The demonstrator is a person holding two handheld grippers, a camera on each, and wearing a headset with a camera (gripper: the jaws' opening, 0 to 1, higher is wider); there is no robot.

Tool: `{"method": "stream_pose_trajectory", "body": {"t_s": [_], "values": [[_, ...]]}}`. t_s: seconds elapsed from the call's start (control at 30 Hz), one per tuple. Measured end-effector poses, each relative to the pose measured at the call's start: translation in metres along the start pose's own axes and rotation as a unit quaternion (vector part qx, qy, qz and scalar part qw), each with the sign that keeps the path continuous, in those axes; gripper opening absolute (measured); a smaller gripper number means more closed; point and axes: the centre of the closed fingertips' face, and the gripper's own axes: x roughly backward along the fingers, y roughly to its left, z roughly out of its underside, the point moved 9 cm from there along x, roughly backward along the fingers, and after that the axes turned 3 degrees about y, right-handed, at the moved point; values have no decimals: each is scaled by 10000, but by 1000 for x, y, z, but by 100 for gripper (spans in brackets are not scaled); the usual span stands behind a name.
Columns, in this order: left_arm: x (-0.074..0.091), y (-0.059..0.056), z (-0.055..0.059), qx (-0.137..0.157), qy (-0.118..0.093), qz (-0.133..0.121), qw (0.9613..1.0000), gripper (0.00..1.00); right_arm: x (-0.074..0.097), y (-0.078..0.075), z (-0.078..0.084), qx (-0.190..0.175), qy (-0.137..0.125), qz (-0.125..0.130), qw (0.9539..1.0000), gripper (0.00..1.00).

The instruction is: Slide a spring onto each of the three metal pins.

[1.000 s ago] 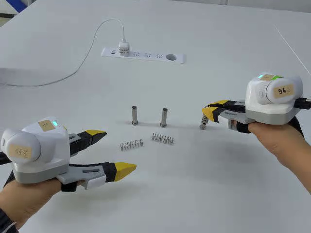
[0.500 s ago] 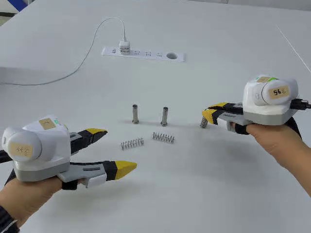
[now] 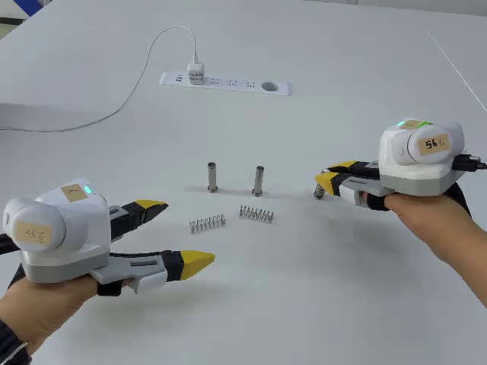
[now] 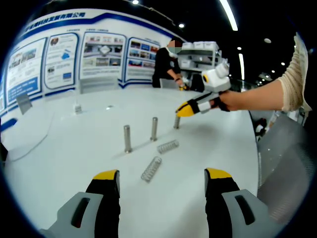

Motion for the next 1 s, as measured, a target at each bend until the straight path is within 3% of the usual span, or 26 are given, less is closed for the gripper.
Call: {"method": "stream_pose_trajectory", "body": {"t_s": [0.6,1.0], "values": [[1,-1,-3,-30,-32,-1,10000,71,9,1,14,3,108,8,9999,18],[-1,-2,-4,-44,-44,16,10000,71,14,17,15,111,88,-174,9997,18]]}}
